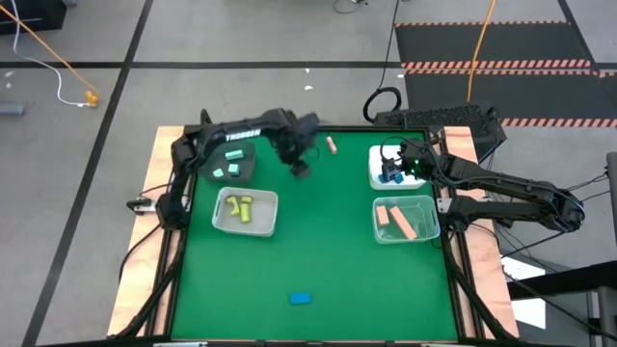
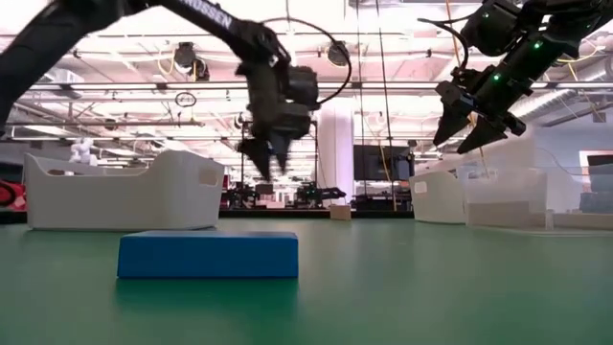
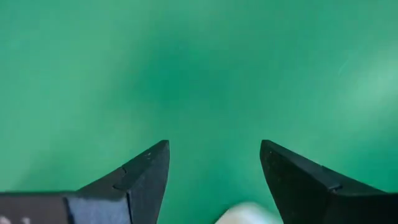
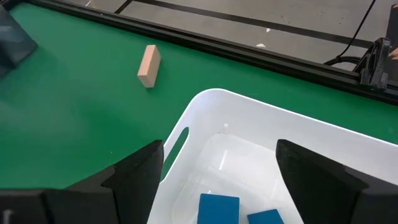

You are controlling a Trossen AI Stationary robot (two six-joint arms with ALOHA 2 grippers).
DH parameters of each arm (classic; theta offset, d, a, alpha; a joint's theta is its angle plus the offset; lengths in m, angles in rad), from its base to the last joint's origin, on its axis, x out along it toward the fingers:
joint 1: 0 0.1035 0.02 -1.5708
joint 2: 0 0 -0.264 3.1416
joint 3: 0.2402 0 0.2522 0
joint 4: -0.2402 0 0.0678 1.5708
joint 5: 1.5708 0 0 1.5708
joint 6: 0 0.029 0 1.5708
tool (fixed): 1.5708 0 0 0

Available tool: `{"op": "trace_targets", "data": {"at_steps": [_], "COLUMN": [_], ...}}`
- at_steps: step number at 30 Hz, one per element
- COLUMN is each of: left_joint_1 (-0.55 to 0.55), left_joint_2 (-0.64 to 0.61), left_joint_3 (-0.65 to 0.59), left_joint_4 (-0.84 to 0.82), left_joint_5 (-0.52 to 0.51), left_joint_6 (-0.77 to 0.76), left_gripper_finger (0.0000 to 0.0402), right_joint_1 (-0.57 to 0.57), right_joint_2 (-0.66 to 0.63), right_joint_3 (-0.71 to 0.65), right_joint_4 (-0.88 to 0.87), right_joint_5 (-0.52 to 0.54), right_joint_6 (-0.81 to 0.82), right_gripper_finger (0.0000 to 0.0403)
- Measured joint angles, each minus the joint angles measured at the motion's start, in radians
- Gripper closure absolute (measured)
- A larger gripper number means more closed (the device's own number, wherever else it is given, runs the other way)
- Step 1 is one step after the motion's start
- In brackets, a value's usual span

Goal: Sort & place blocks by color
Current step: Put the blue block into the white bin

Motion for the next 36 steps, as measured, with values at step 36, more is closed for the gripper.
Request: {"op": "trace_targets", "data": {"at_steps": [36], "left_joint_1": [-1.031], "left_joint_2": [-0.315], "left_joint_3": [-0.551], "left_joint_4": [0.83], "left_joint_5": [-0.382], "left_joint_6": [-0.358], "left_gripper_finger": [0.0149], "right_joint_1": [0.0], "right_joint_2": [0.0], "right_joint_3": [0.0], "right_joint_4": [0.029], "right_joint_5": [-0.001], "right_joint_6": [0.0], "right_gripper_finger": [0.0101]}}
